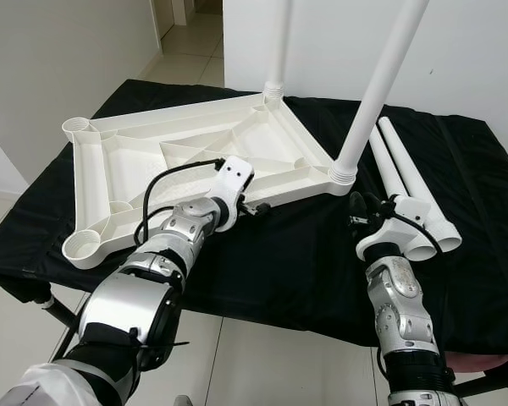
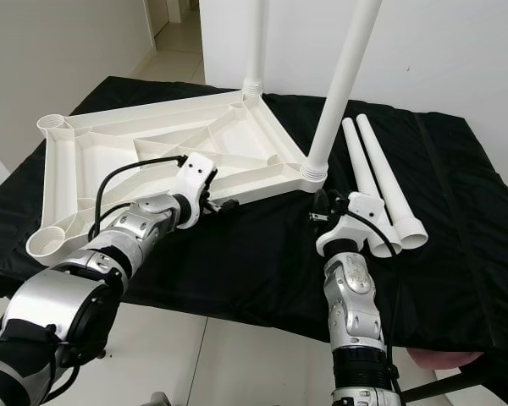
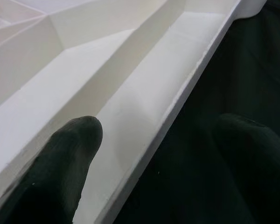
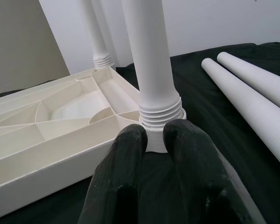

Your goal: Building children table

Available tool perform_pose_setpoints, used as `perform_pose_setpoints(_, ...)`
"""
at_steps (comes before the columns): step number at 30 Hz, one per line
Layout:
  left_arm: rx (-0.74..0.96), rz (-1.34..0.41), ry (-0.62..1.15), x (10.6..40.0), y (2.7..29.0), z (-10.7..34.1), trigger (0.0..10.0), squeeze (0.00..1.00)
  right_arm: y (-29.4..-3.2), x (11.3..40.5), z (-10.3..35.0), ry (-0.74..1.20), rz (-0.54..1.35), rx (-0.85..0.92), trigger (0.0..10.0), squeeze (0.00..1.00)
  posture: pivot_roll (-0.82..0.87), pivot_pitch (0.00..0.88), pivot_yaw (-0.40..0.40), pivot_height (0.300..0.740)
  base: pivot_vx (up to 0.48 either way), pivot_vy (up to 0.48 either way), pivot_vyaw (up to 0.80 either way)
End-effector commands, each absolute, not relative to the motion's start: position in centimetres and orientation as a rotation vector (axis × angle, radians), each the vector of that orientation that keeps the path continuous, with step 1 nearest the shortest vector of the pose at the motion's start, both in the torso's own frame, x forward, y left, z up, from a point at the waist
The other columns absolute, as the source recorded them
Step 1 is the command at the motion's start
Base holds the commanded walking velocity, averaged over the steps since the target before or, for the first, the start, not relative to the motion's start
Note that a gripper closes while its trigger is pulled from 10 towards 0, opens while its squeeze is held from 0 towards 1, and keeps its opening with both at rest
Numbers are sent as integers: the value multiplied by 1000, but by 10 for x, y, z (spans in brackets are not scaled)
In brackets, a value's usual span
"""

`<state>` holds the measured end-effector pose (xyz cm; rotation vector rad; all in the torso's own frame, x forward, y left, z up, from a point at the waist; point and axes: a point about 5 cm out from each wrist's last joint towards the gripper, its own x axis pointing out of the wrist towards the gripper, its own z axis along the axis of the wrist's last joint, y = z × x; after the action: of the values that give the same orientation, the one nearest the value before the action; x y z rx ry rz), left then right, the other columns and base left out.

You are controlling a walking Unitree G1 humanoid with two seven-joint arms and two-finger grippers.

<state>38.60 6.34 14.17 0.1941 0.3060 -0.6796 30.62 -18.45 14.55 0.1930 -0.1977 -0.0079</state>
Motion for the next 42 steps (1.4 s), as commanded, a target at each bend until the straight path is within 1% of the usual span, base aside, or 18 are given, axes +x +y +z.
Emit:
perform_pose_setpoints(1, 257, -416, 331, 390, 77, 133, 10000, 0, -185, 308, 145, -199, -15, 196, 10000, 0, -123, 0, 24, 740, 0, 0, 0)
perform_pose_setpoints(6, 316, -428, 383, 388, 76, 127, 10000, 0, -186, 309, 146, -203, -20, 195, 10000, 0, -120, 0, 23, 740, 0, 0, 0)
perform_pose_setpoints(15, 326, -424, 404, 388, 75, 126, 10000, 0, -186, 309, 147, -206, -26, 200, 10000, 0, -119, 0, 29, 740, 0, 0, 0)
perform_pose_setpoints(16, 323, -423, 401, 388, 75, 127, 9373, 0, -186, 309, 147, -206, -27, 200, 10000, 0, -121, 0, 33, 740, 0, 0, 0)
perform_pose_setpoints(17, 323, -423, 401, 388, 75, 127, 9373, 0, -186, 309, 147, -206, -27, 200, 10000, 0, -121, 0, 33, 740, 0, 0, 0)
perform_pose_setpoints(18, 321, -424, 399, 389, 74, 128, 8627, 0, -186, 310, 147, -207, -28, 201, 10000, 0, -121, 0, 33, 740, 0, 0, 0)
perform_pose_setpoints(19, 320, -427, 394, 389, 72, 129, 3098, 0, -186, 309, 147, -207, -30, 203, 10000, 0, -121, 0, 33, 740, 0, 0, 0)
perform_pose_setpoints(20, 315, -431, 391, 389, 71, 130, 353, 0, -186, 309, 147, -208, -31, 204, 10000, 0, -122, 0, 37, 740, 0, 0, 0)
perform_pose_setpoints(21, 313, -432, 389, 389, 70, 130, 353, 0, -186, 309, 146, -208, -32, 204, 10000, 0, -122, 0, 37, 740, 0, 0, 0)
perform_pose_setpoints(22, 312, -436, 385, 389, 68, 131, 0, 0, -186, 309, 146, -208, -34, 205, 10000, 0, -122, 0, 37, 740, 0, 0, 0)
perform_pose_setpoints(33, 296, -449, 370, 387, 56, 133, 0, 0, -186, 310, 146, -210, -42, 210, 10000, 0, -122, 0, 45, 740, 0, 0, 0)
perform_pose_setpoints(37, 262, -438, 352, 386, 45, 136, 0, 0, -185, 309, 146, -210, -43, 214, 10000, 0, -122, 0, 43, 740, 0, 0, 0)
perform_pose_setpoints(42, 242, -416, 323, 387, 38, 141, 0, 0, -185, 309, 146, -210, -41, 212, 10000, 0, -122, 0, 43, 740, 0, 0, 0)
